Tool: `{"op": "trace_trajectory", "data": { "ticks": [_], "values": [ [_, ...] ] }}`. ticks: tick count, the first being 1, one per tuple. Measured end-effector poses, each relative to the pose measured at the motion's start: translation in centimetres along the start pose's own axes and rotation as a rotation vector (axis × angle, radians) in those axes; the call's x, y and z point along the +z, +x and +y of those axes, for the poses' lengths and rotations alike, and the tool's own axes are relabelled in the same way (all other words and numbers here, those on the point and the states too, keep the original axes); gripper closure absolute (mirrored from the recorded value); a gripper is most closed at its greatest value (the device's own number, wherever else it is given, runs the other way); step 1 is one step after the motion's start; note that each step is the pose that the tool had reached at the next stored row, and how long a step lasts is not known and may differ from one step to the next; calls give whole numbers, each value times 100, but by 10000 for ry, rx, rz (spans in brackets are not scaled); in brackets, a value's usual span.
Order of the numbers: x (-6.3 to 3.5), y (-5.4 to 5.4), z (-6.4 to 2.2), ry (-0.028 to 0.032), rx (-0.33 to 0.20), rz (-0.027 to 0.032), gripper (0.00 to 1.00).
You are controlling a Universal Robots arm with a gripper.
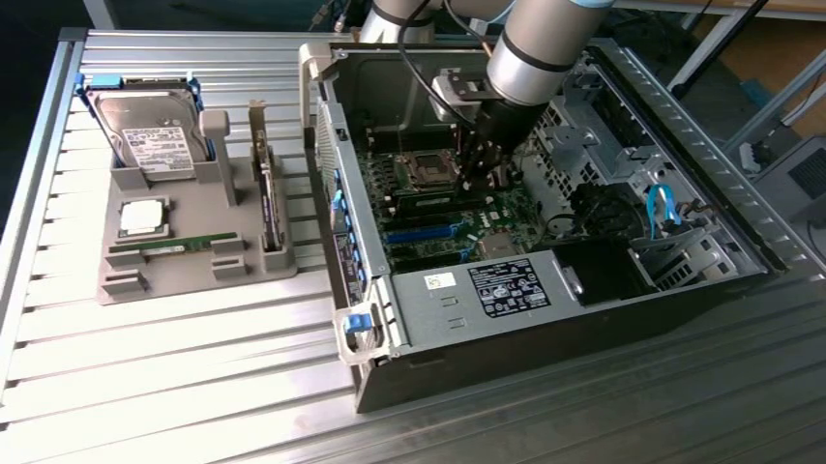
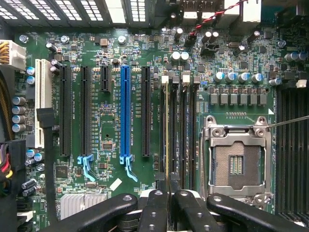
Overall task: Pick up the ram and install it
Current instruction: 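Insert the ram into the slot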
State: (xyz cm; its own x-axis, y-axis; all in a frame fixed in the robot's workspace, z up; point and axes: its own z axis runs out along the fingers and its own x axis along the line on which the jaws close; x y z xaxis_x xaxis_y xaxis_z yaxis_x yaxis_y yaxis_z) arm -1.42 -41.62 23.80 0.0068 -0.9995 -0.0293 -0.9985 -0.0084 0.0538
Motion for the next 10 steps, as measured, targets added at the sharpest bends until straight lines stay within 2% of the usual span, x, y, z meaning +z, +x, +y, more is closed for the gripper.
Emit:
{"op": "trace_trajectory", "data": {
  "ticks": [10],
  "values": [
    [-45,1,1,0,17,0,88]
  ]
}}
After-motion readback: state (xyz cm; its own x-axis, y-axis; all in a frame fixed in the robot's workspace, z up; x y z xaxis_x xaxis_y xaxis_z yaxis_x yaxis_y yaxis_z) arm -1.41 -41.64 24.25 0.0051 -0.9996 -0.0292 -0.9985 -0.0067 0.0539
